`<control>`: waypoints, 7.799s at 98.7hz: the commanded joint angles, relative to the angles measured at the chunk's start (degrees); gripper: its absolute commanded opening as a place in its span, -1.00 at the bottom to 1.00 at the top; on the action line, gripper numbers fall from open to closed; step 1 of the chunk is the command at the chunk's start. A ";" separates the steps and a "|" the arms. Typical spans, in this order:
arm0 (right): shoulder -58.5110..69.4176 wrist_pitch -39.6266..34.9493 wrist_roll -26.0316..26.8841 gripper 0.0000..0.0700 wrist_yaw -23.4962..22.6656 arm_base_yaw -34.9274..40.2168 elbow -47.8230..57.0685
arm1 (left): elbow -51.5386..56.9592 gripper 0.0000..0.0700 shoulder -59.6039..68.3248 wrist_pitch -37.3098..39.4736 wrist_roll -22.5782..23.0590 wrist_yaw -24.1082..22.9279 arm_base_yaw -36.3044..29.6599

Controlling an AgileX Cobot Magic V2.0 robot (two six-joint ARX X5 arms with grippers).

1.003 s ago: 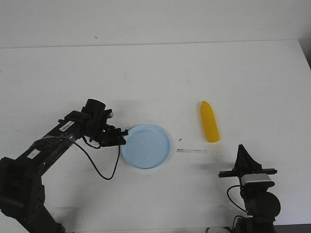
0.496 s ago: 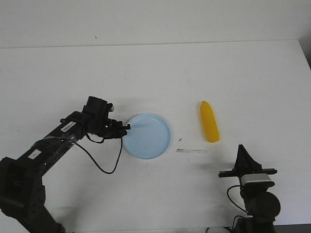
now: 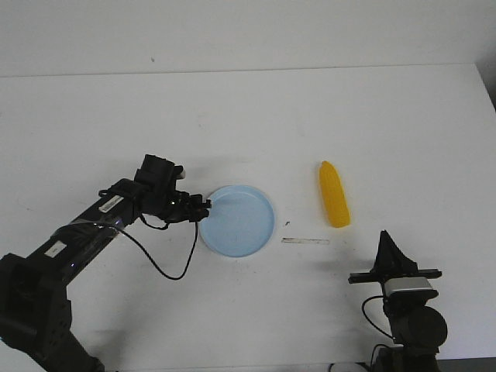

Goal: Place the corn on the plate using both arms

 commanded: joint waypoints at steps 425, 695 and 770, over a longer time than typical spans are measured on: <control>100.24 -54.05 5.20 0.74 2.99 9.49 80.28 | -53.13 -0.99 -90.82 30.84 18.18 -24.46 18.51; 101.55 -40.52 13.35 0.45 -18.45 31.50 84.02 | -53.13 -0.99 -90.82 30.62 18.18 -24.46 18.51; 64.59 0.76 -2.86 -0.99 7.58 5.22 42.80 | -53.13 -0.99 -90.82 30.58 18.18 -24.46 18.51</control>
